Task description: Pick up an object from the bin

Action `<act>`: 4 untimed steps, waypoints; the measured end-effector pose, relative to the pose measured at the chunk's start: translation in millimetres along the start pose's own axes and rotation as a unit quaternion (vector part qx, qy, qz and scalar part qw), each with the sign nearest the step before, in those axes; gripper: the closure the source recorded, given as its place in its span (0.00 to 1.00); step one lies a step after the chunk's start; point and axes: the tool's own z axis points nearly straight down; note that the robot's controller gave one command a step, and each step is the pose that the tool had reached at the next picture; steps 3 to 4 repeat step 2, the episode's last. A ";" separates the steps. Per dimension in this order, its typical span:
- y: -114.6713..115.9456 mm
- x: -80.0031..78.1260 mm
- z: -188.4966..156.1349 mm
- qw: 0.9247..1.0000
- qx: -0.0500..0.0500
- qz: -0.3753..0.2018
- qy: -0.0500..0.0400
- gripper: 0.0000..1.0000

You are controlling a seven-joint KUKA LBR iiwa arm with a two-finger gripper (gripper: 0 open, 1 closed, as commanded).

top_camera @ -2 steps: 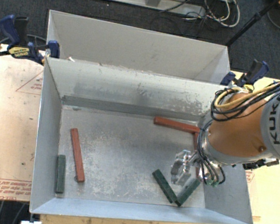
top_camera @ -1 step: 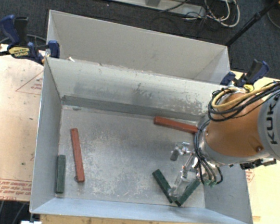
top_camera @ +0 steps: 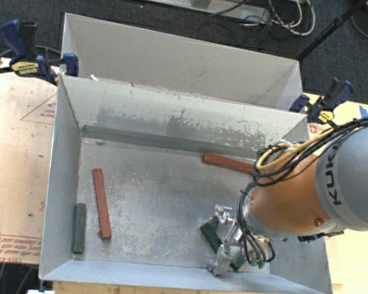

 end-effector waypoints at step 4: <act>-2.1 -6.4 -163.1 1.000 0.000 0.014 -0.002 1.00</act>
Offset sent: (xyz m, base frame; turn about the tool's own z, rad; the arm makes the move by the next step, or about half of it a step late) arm 0.0000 0.0000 0.0000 0.0000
